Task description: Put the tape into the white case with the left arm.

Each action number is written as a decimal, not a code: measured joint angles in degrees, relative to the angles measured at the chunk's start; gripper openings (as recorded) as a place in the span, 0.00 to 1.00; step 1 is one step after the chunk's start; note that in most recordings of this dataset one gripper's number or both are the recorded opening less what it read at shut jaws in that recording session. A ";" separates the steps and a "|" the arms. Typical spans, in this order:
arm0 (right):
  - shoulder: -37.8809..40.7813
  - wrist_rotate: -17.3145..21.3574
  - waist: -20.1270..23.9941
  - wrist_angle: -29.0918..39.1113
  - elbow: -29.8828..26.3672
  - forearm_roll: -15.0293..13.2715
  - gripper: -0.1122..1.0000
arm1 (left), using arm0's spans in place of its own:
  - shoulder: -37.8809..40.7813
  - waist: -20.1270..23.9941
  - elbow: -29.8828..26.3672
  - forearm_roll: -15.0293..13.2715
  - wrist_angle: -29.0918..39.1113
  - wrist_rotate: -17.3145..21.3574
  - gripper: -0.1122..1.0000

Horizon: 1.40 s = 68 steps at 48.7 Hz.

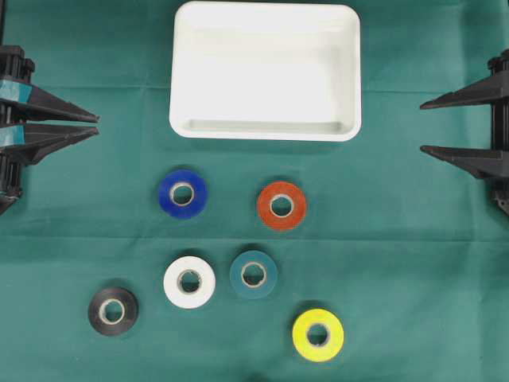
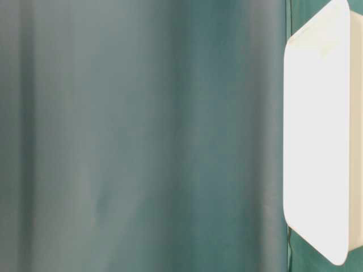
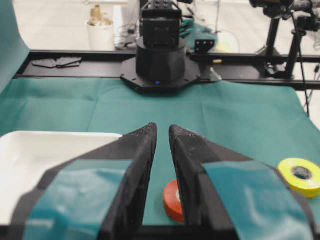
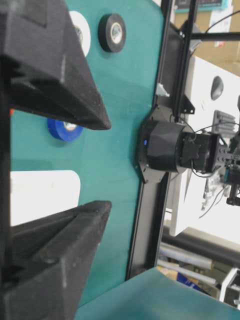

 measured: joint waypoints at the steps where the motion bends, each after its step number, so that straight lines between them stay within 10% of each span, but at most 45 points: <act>1: 0.00 0.00 -0.09 0.00 0.00 0.00 0.32 | 0.00 0.00 0.00 -0.09 0.00 0.00 0.32; 12: -0.09 0.00 -0.35 0.00 1.76 -0.18 0.03 | 0.00 -0.79 0.44 -1.14 0.79 -0.26 0.11; 32: -0.79 0.00 -0.44 0.09 2.99 -0.18 0.02 | 0.09 -3.34 0.26 -1.23 1.49 -0.35 0.12; 51: -2.37 0.00 -0.62 0.09 4.57 -0.18 0.02 | 0.35 -4.57 -0.35 -1.23 1.49 0.62 0.95; 68: -3.60 0.00 -0.79 1.93 6.77 -0.18 0.02 | 1.58 -4.57 -1.58 -1.14 1.49 0.53 0.99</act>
